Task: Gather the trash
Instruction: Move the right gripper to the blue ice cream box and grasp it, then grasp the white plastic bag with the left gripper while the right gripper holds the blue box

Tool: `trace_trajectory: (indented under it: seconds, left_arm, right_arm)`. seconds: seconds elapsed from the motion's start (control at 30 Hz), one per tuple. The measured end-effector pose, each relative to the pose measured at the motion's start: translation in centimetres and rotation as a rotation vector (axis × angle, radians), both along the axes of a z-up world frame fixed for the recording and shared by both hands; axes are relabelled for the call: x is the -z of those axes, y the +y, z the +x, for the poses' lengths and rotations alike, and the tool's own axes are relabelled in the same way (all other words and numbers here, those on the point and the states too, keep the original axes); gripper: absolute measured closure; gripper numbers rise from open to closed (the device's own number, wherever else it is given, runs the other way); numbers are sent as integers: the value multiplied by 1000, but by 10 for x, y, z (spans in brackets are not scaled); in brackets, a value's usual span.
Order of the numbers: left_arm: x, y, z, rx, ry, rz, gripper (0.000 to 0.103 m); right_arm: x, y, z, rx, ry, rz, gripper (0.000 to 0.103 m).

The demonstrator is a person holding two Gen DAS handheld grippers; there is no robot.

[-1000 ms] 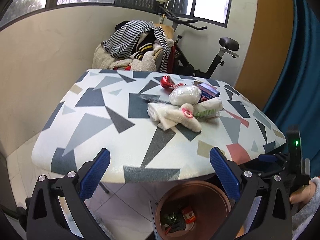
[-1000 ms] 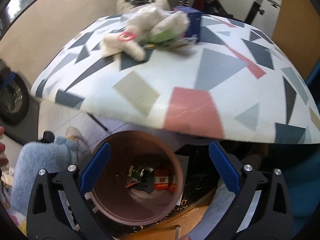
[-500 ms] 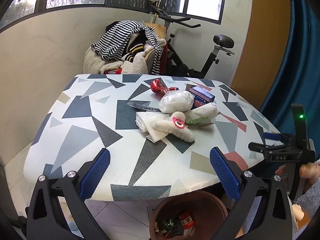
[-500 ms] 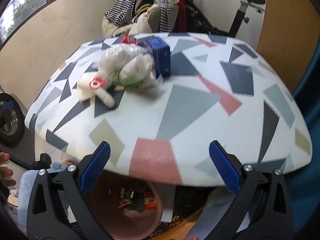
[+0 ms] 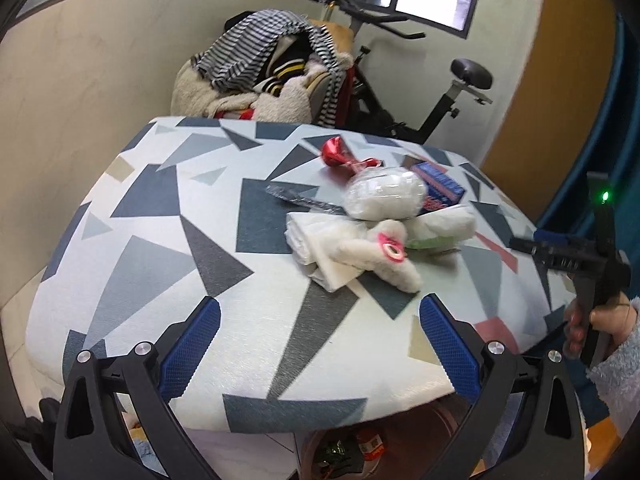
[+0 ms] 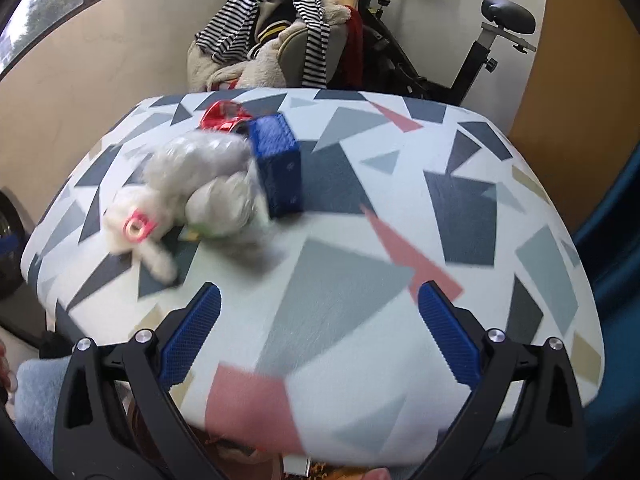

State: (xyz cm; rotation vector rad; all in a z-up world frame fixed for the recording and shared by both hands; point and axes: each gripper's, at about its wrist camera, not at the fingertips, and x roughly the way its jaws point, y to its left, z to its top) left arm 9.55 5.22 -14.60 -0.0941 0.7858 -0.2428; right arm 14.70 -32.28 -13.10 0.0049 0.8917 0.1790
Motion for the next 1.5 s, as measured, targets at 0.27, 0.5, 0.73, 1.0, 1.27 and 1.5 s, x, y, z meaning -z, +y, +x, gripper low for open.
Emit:
trace_trajectory:
  seconds: [0.27, 0.5, 0.73, 1.0, 1.27, 1.5]
  left_arm:
    - [19, 9, 28, -36, 76, -47, 6]
    - [24, 14, 45, -58, 89, -61, 6]
    - [21, 11, 59, -51, 94, -92, 6]
    - [11, -8, 77, 6, 94, -148, 10]
    - [2, -62, 118, 109, 103, -173, 9]
    - [10, -98, 167, 119, 158, -160, 6]
  right_arm:
    - [12, -2, 76, -58, 4, 150, 6]
    - [27, 18, 127, -76, 67, 167, 16]
    - [44, 34, 144, -115, 125, 144, 48]
    - [22, 9, 108, -41, -5, 128, 61]
    - [11, -18, 73, 24, -35, 61, 61]
    - [9, -43, 51, 61, -31, 94, 61]
